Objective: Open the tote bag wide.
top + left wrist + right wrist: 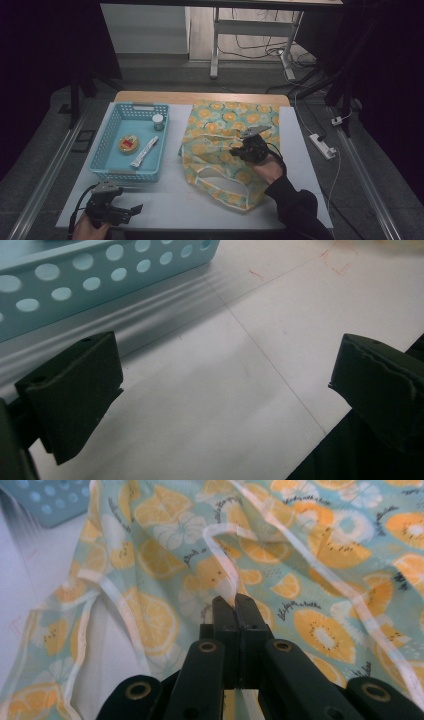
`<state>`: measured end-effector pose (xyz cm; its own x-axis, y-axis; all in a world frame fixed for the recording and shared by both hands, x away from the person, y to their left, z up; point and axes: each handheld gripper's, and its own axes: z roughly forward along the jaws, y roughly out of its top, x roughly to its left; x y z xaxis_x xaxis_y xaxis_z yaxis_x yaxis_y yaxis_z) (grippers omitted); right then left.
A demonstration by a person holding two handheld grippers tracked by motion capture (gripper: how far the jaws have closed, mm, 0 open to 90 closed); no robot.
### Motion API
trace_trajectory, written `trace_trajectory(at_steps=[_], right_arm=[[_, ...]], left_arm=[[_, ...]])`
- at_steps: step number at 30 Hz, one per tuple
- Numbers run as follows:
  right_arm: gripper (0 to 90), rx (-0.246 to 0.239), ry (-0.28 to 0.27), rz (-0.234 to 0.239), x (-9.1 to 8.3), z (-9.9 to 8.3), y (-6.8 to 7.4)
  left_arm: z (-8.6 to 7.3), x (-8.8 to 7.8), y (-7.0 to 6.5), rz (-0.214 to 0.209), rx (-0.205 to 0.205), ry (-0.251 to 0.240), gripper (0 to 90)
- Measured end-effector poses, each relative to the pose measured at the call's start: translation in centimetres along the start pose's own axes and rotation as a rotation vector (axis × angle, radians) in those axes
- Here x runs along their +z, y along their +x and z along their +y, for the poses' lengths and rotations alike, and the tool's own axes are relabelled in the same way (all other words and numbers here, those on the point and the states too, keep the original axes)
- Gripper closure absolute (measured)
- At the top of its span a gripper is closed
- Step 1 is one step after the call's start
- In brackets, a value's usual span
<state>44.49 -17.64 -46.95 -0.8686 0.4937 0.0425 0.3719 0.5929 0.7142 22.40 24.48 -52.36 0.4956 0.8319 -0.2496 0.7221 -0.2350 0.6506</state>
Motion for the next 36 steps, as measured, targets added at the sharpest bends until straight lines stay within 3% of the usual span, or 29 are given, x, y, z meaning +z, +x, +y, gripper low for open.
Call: trace_trajectory(at_steps=[10,36], right_arm=[[90.0,0.008,-0.059,-0.021,-1.1,1.4,-0.1],[90.0,0.027,-0.12,-0.036,-2.8,3.6,-0.5]], left_arm=[[0.0,0.0,0.0,0.001,0.001,0.003,0.7],[0.0,0.0,0.0,0.001,-0.007,0.001,0.6]])
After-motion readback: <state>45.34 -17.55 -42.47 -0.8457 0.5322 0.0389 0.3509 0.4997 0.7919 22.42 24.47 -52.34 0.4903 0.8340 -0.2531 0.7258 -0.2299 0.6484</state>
